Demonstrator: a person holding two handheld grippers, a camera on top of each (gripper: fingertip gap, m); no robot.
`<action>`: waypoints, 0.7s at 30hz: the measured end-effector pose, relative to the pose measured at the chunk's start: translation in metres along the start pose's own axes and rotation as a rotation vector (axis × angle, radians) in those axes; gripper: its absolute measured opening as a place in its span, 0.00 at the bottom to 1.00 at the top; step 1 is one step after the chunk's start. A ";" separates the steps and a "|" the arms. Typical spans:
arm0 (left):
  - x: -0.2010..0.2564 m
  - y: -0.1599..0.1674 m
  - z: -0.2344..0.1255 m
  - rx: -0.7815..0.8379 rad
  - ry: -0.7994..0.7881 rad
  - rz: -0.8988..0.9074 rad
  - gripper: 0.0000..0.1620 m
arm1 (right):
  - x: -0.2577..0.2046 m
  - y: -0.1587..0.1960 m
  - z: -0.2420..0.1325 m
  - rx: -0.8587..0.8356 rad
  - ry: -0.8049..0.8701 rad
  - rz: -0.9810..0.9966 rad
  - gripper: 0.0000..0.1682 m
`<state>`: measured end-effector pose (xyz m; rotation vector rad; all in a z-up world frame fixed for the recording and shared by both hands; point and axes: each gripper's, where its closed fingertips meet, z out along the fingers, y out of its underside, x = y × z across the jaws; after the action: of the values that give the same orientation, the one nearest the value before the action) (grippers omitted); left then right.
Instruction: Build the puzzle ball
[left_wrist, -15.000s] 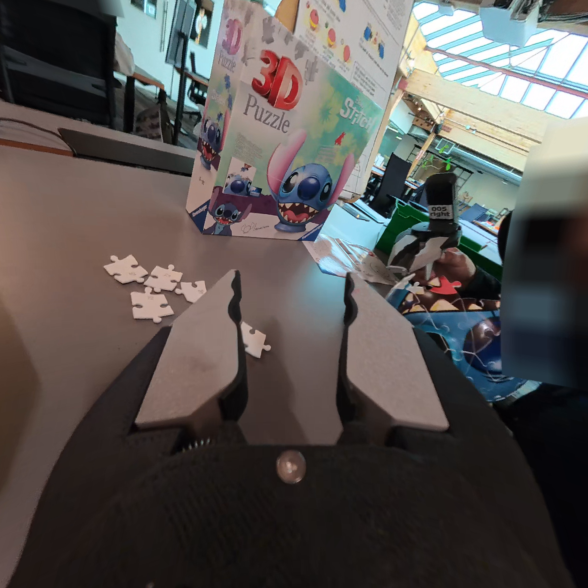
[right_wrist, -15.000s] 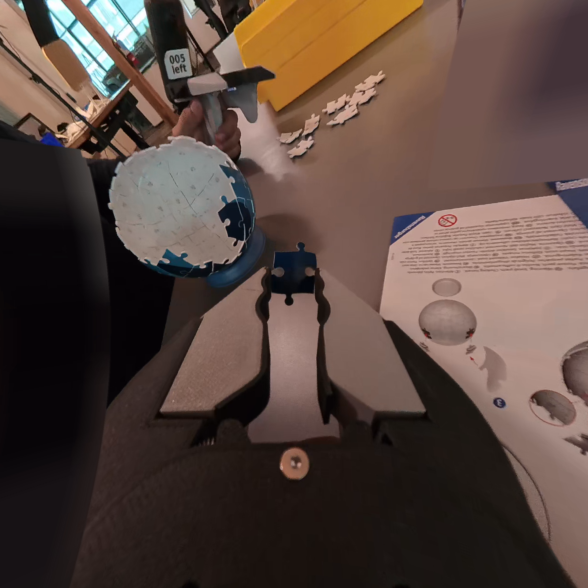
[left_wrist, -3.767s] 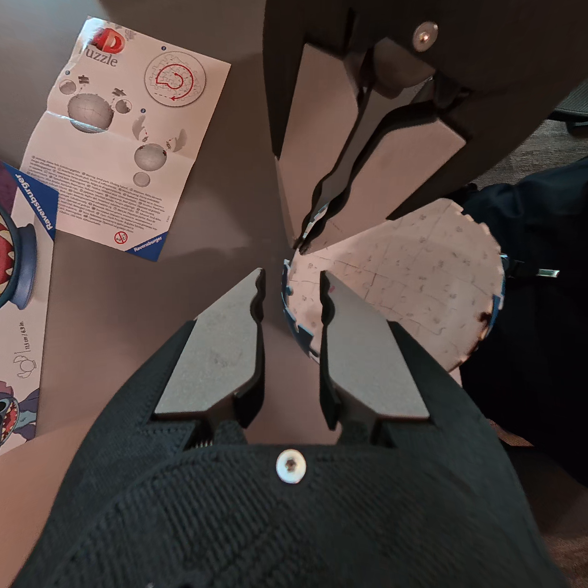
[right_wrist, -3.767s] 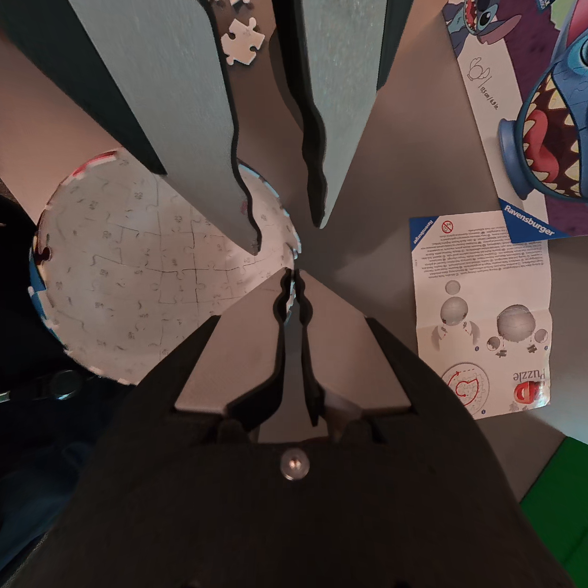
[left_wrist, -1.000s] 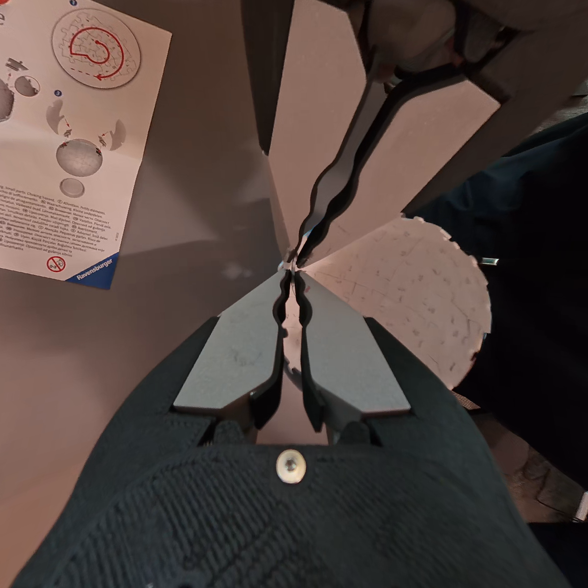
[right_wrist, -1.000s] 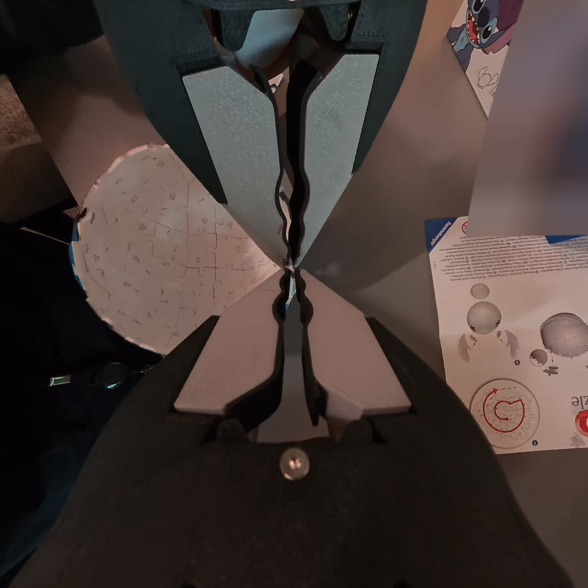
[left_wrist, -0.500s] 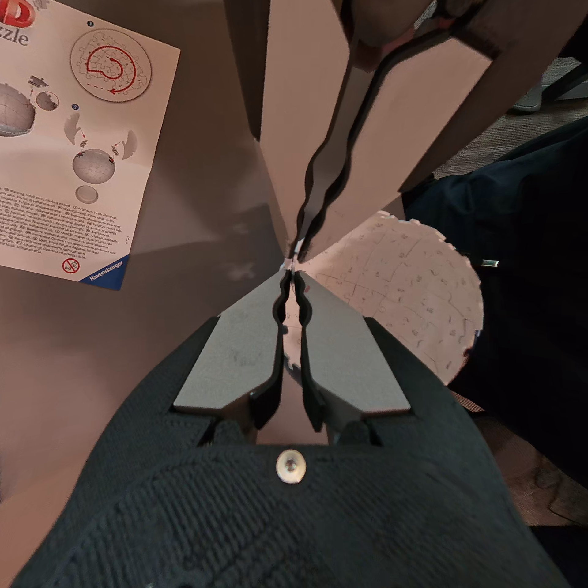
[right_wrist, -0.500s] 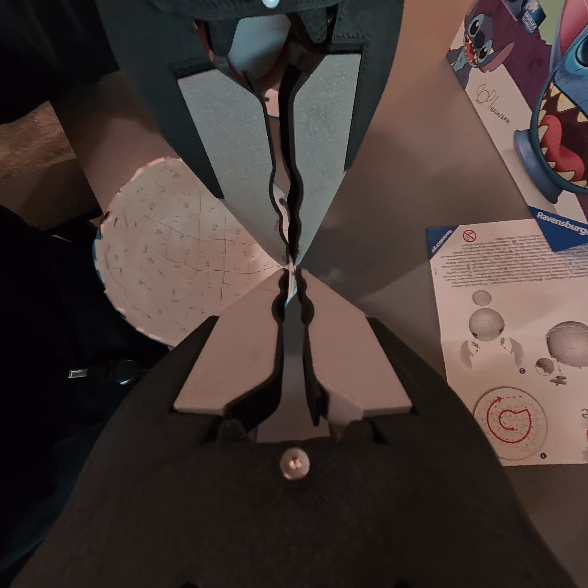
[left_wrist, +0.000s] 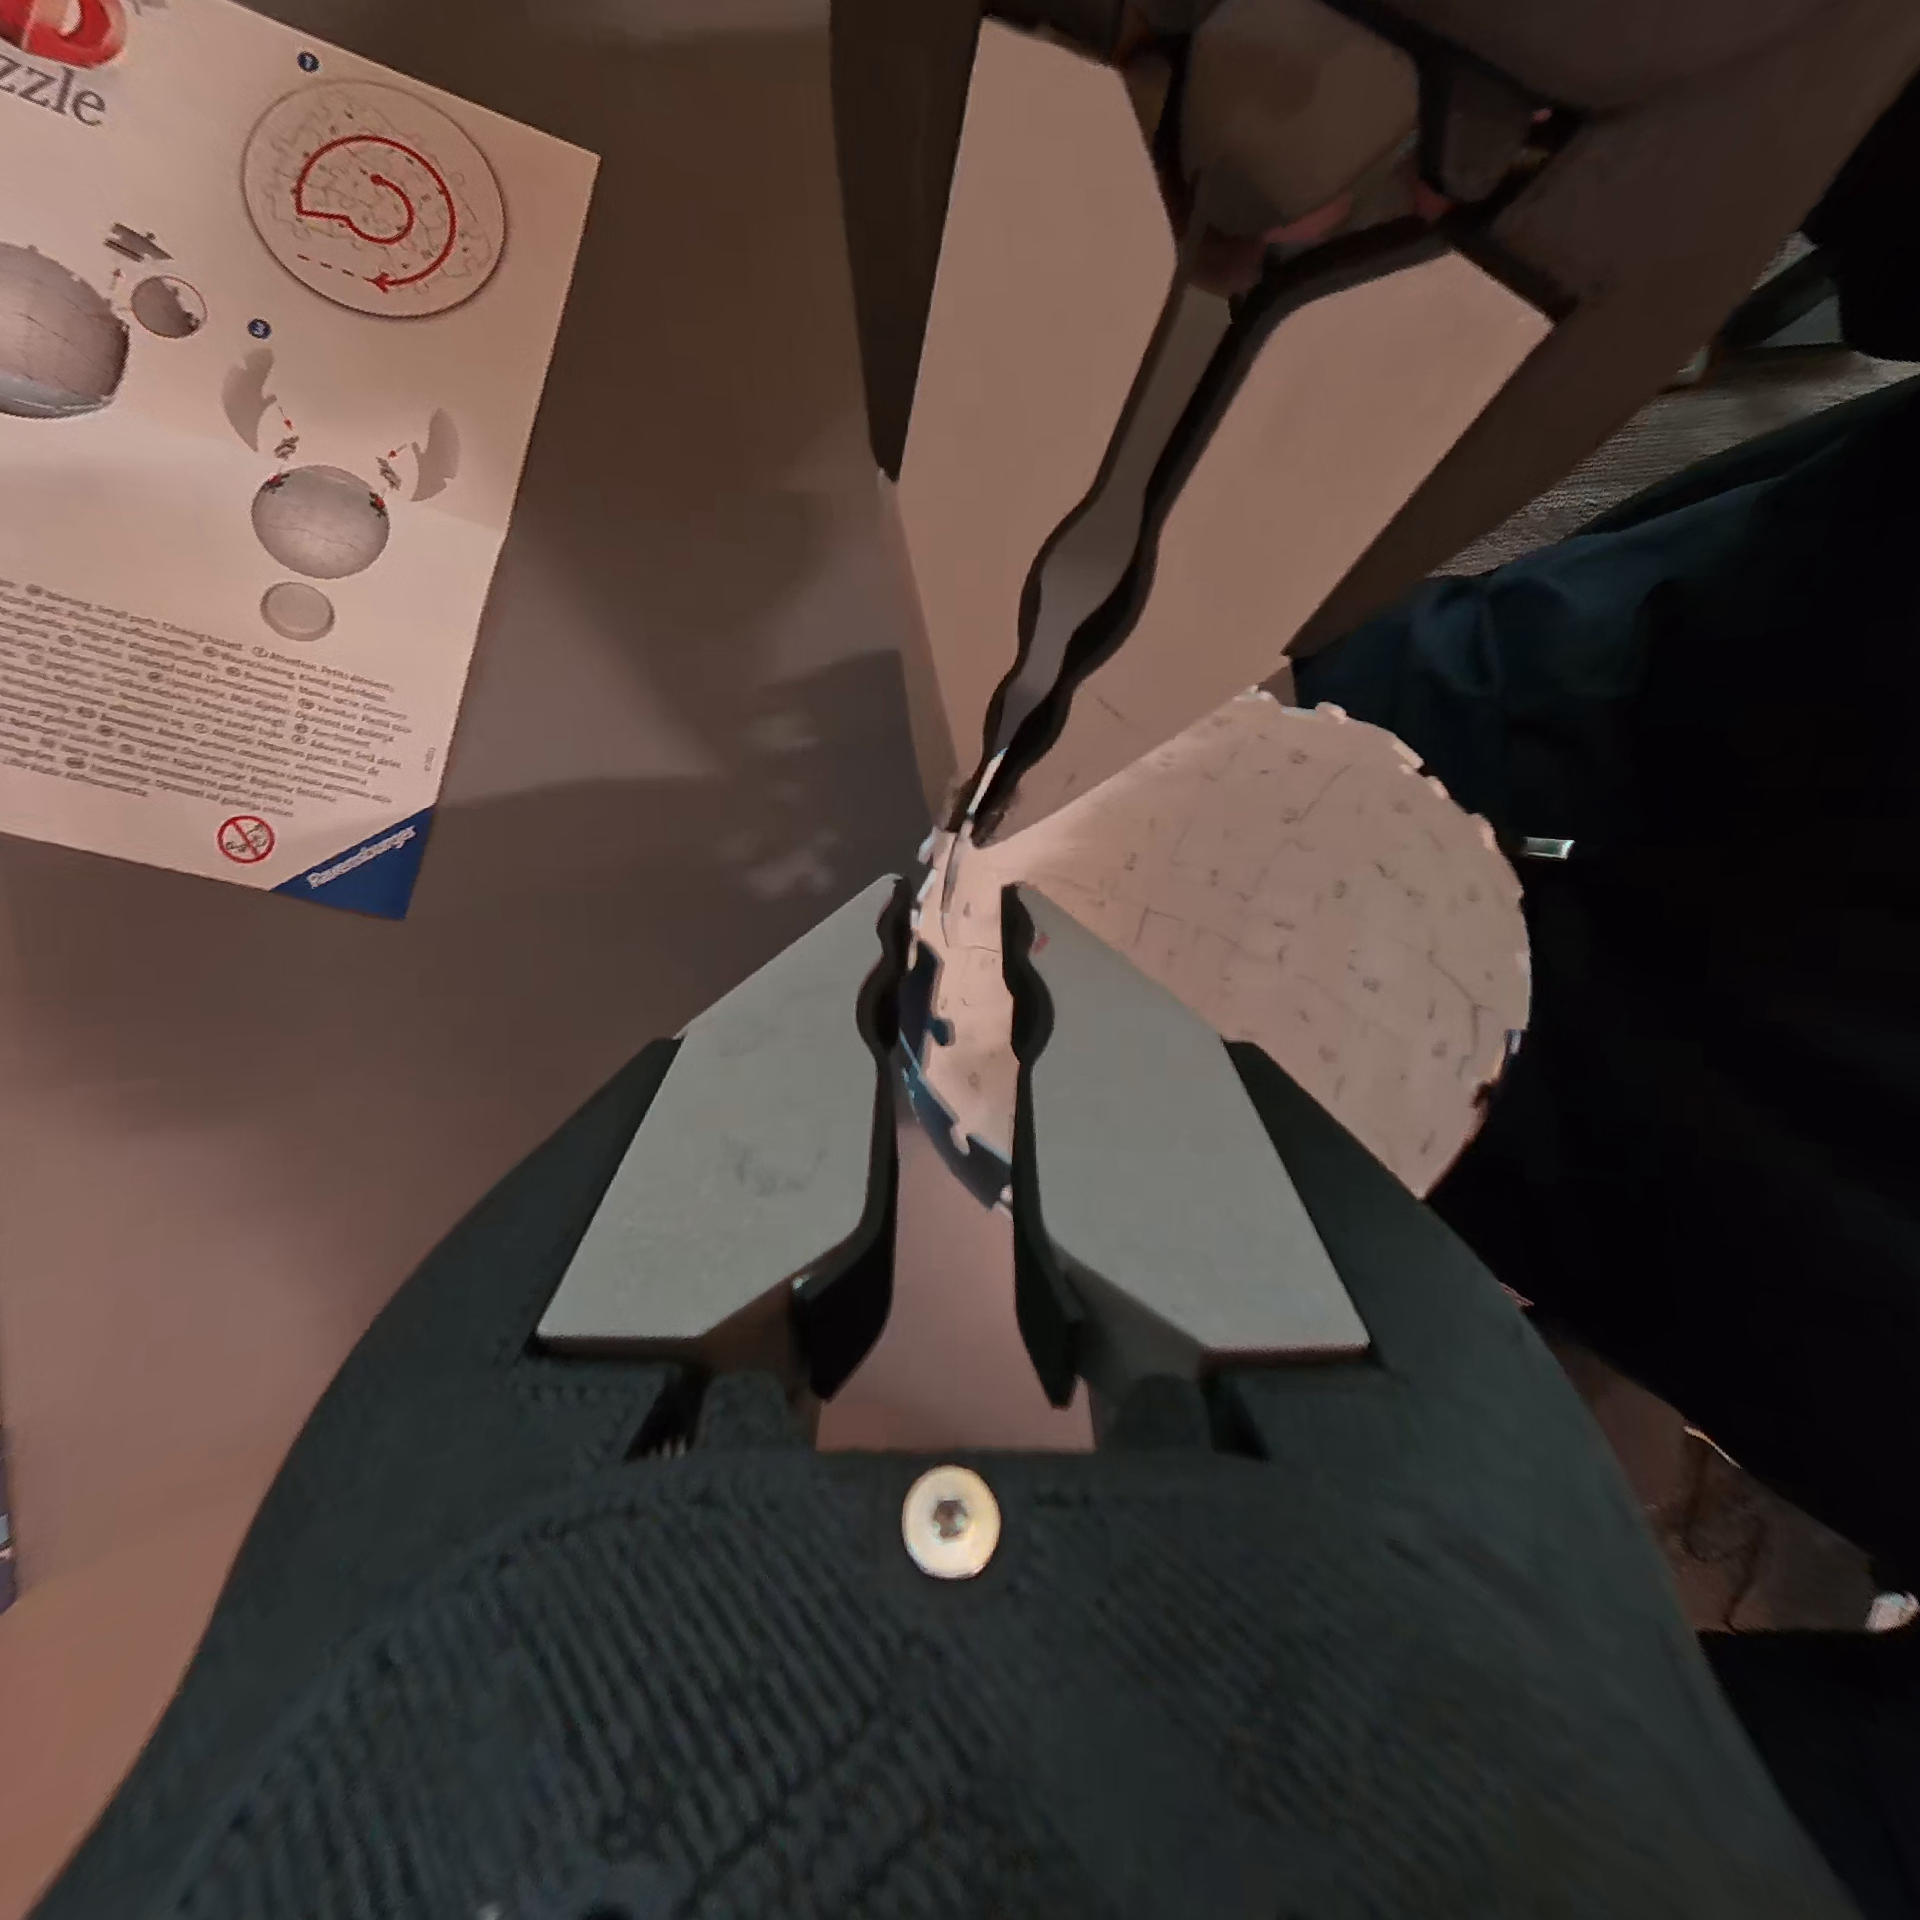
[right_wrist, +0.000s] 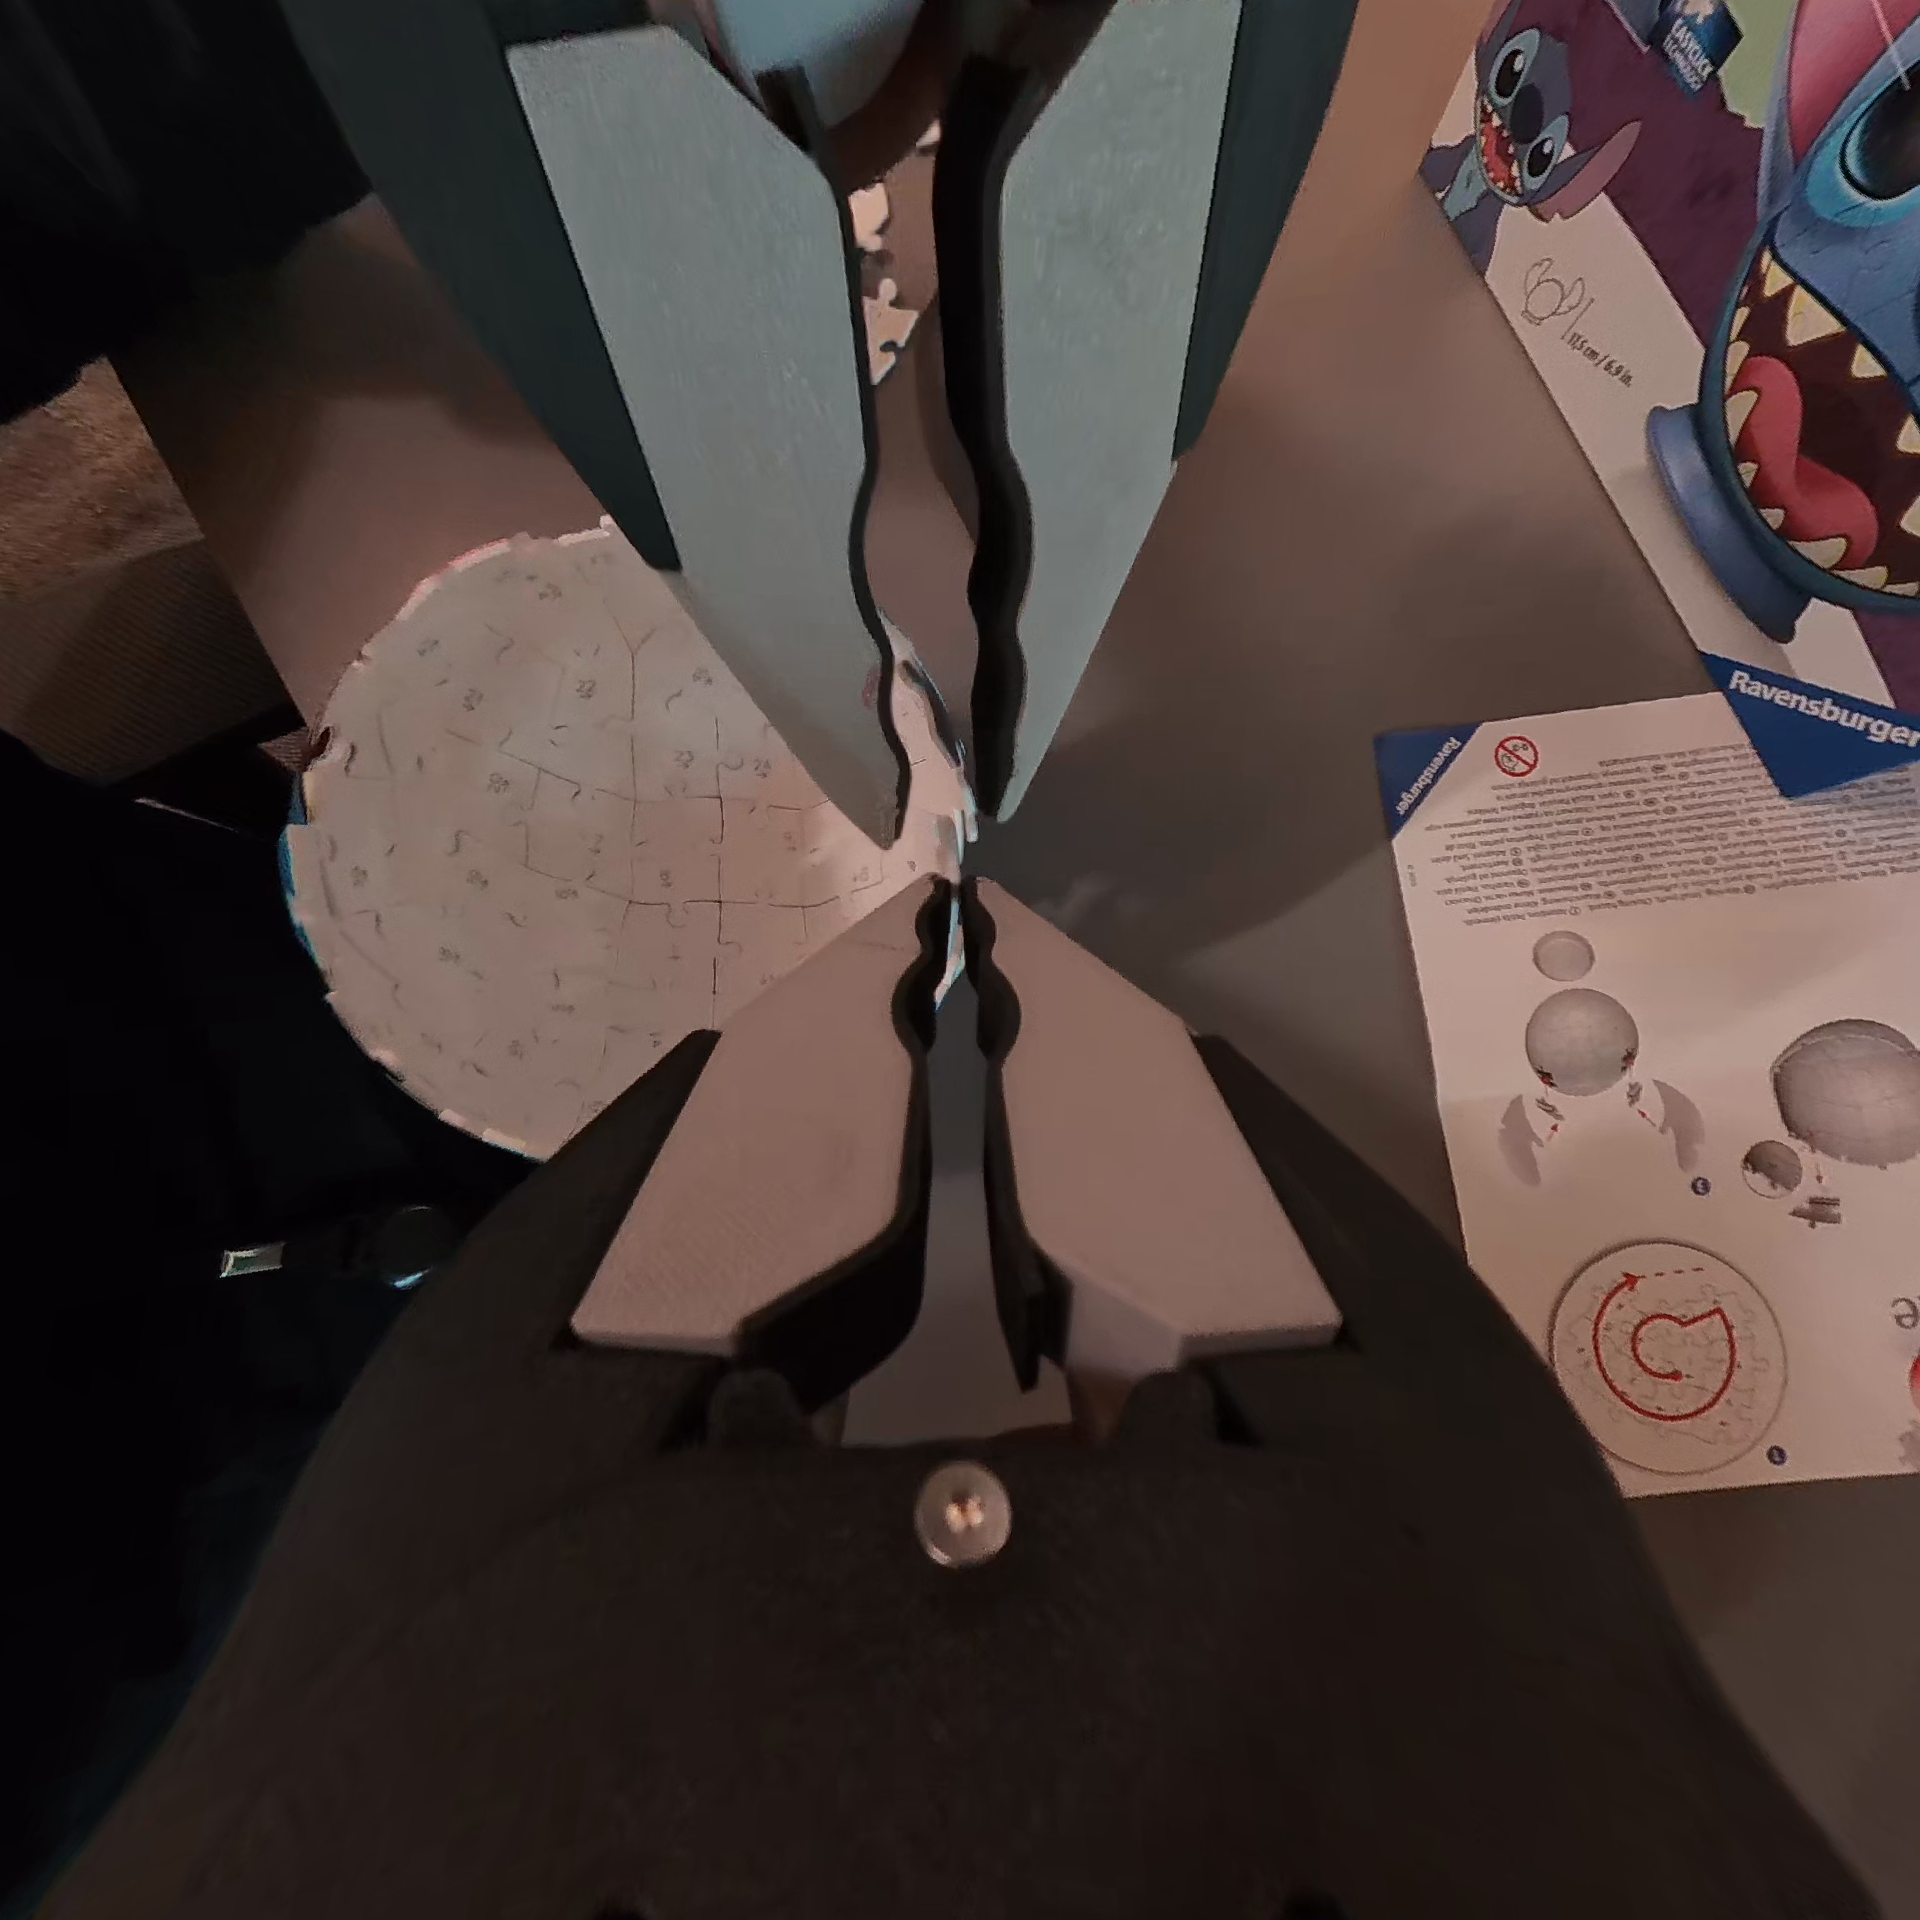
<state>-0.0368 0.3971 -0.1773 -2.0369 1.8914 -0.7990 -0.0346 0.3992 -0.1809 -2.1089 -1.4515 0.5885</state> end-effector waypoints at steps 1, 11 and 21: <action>0.000 0.000 -0.001 0.002 -0.001 0.001 0.09 | 0.000 0.000 0.001 0.003 -0.006 0.007 0.00; -0.005 -0.006 -0.003 -0.004 0.036 0.000 0.03 | 0.002 0.002 0.005 0.004 -0.030 0.034 0.00; -0.006 -0.003 0.006 -0.034 0.061 0.005 0.00 | 0.003 0.003 0.006 0.018 -0.042 0.047 0.00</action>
<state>-0.0306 0.4023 -0.1819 -2.0493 1.9554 -0.8428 -0.0346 0.4021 -0.1877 -2.1339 -1.4173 0.6648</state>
